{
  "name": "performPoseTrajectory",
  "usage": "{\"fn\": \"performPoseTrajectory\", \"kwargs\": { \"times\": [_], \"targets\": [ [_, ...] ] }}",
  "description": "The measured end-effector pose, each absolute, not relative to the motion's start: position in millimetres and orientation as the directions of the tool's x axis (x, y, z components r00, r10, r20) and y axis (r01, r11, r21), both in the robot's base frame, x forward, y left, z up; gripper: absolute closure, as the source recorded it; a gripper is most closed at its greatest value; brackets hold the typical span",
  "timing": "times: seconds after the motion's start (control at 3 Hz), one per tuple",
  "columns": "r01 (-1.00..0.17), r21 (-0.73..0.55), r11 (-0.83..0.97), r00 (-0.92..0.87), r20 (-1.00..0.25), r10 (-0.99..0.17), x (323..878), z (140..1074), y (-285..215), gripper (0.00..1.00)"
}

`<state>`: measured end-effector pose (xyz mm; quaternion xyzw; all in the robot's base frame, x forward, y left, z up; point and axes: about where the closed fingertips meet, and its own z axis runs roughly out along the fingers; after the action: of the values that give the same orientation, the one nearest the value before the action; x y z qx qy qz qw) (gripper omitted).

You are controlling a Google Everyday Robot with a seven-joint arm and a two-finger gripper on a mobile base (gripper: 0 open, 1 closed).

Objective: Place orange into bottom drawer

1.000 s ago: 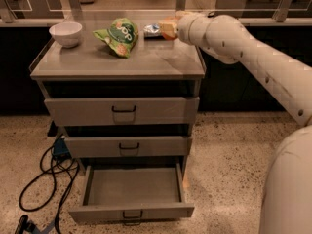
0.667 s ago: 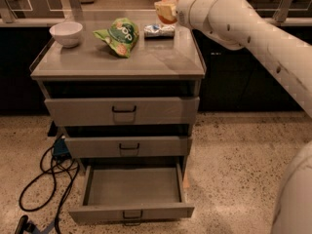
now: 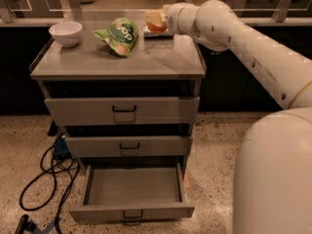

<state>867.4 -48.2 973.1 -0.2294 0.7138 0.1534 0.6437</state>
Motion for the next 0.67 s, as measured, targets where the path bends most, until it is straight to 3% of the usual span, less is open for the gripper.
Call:
{"fn": "performPoseTrajectory", "kwargs": {
  "times": [0.33,0.67],
  "targets": [
    [-0.498,0.147,0.855,-0.283,-0.959,0.0,910.3,897.0,-99.2,1.0],
    [-0.481,0.202,0.853,-0.366,-0.931,0.014,922.6,866.5,-123.4,1.0]
  ]
}}
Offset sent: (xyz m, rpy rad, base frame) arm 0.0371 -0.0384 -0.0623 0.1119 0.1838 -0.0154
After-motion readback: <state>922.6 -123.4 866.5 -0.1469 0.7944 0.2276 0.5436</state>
